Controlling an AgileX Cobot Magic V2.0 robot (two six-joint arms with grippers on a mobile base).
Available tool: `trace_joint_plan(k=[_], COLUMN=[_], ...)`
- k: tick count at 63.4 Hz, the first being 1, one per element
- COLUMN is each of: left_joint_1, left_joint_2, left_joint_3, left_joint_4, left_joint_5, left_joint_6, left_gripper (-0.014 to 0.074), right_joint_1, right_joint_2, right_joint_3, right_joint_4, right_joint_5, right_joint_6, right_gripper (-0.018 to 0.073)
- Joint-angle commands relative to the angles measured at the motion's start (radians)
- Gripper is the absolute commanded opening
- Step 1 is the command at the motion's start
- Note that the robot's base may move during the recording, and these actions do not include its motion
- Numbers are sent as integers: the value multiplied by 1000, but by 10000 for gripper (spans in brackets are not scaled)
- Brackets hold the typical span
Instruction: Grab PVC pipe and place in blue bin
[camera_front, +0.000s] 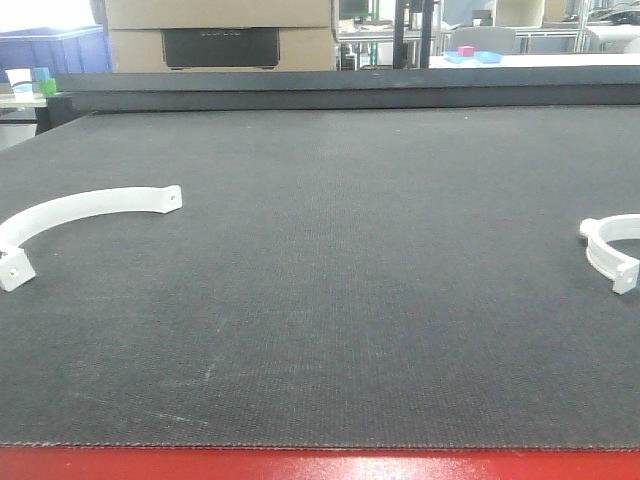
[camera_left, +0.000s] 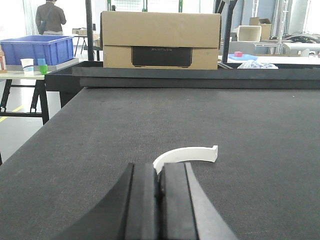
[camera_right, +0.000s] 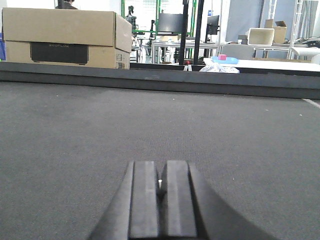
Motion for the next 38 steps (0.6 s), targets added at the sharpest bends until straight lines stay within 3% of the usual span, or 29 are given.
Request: trace_joint_plan(k=[1,33,38], left_joint_1=[5,5,5], left_joint_2=[-5,-5,-5], left_joint_3=[-1,-1,-1], left_joint_4=[-4,-4,-4], left_joint_5=[-16,-31,-49], left_joint_6=[0,0,0], left_gripper=[-111,-111,-111], right_joint_1=[-3,-3,-3], right_joint_2=[-4,-4,-4], right_joint_3=[0,0,0], right_joint_4=[-4,-4,-4], right_joint_5=[-20,-25,-81], right_joint_6=[-3,-3,-3], right_gripper=[-167,-167,-167])
